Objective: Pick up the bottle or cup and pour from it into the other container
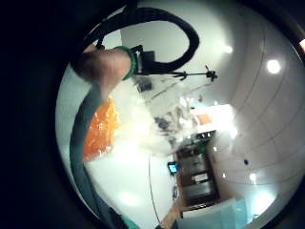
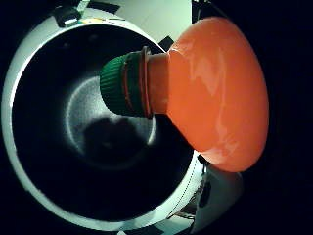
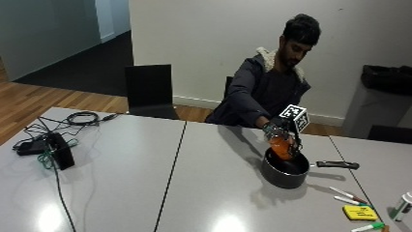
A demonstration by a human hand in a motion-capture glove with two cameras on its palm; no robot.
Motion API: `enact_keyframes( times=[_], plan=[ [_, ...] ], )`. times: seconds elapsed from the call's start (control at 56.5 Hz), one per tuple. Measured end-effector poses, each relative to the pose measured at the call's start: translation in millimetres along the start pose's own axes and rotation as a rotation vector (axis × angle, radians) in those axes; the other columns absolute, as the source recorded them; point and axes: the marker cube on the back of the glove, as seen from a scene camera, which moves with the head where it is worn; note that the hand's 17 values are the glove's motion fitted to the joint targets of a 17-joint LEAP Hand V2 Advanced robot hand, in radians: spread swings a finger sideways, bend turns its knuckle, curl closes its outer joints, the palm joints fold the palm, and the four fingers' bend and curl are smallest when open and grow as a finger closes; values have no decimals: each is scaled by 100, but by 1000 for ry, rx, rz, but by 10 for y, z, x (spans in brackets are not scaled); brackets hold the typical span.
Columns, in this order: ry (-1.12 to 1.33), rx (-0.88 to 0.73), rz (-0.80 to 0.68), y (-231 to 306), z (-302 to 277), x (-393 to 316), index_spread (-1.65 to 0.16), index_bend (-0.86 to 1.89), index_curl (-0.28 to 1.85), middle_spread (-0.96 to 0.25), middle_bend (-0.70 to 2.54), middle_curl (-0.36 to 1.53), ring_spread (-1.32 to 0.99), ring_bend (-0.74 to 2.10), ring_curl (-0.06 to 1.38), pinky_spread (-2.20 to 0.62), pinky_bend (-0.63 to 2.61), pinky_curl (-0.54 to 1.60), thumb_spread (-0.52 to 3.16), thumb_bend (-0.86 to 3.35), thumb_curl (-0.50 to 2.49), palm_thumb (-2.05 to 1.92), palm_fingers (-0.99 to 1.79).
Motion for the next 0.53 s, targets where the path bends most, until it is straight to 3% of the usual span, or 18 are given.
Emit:
enact_keyframes(
  times=[0.142,0.531],
  plan=[
    [-37,53,12,67,-20,88,-38,14,29,-38,30,44,-33,35,35,16,16,32,86,-4,36,75,99],
    [-173,63,131,215,-16,411,-37,11,28,-36,26,43,-31,35,36,20,20,33,67,-2,42,102,94]
  ],
)
